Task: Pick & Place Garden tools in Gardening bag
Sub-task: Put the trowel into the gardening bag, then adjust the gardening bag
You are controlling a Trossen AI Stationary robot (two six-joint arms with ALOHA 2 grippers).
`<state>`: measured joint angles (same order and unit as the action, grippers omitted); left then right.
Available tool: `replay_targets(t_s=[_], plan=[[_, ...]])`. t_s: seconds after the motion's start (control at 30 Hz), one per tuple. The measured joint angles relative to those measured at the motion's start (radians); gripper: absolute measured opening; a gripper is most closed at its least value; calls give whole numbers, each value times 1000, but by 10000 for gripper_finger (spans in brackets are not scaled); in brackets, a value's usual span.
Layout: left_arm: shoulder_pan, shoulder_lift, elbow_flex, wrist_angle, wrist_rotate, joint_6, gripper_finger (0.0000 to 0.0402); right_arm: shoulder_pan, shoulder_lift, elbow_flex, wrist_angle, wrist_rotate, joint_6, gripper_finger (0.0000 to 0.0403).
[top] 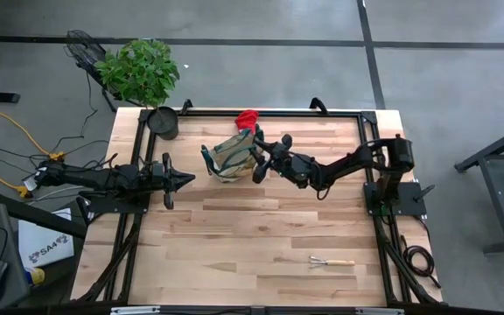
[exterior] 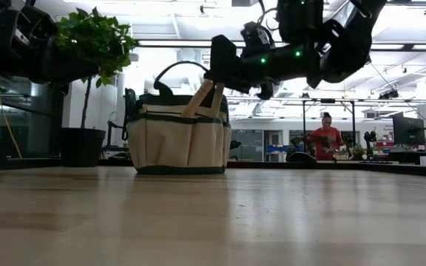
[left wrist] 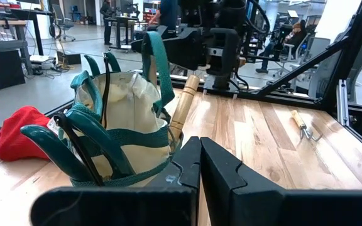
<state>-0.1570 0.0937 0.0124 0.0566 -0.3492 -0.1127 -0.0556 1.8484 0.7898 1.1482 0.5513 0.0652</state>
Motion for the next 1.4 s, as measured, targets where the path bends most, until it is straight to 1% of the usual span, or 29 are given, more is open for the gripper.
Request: replay_targets(t_s=[0.3,0.53,0.73,1.0,1.13,1.27,1.4], plan=[[0,0,0,0,-1,0,3,45,-5,0,-33,1,-100,142],[0,0,0,0,-1,0,3,27,-5,0,-47,2,-95,142],[0,0,0,0,-1,0,3,21,-5,0,-47,54,-90,142],[0,0,0,0,-1,0,3,31,-7,0,-57,41,-100,142],[0,0,0,0,-2,0,3,27,-48,0,-151,11,-91,142],[0,0,0,0,-2,0,3,16,-104,0,-226,-9,-87,159],[0,0,0,0,-2,0,3,15,-146,0,-301,-11,-88,197]])
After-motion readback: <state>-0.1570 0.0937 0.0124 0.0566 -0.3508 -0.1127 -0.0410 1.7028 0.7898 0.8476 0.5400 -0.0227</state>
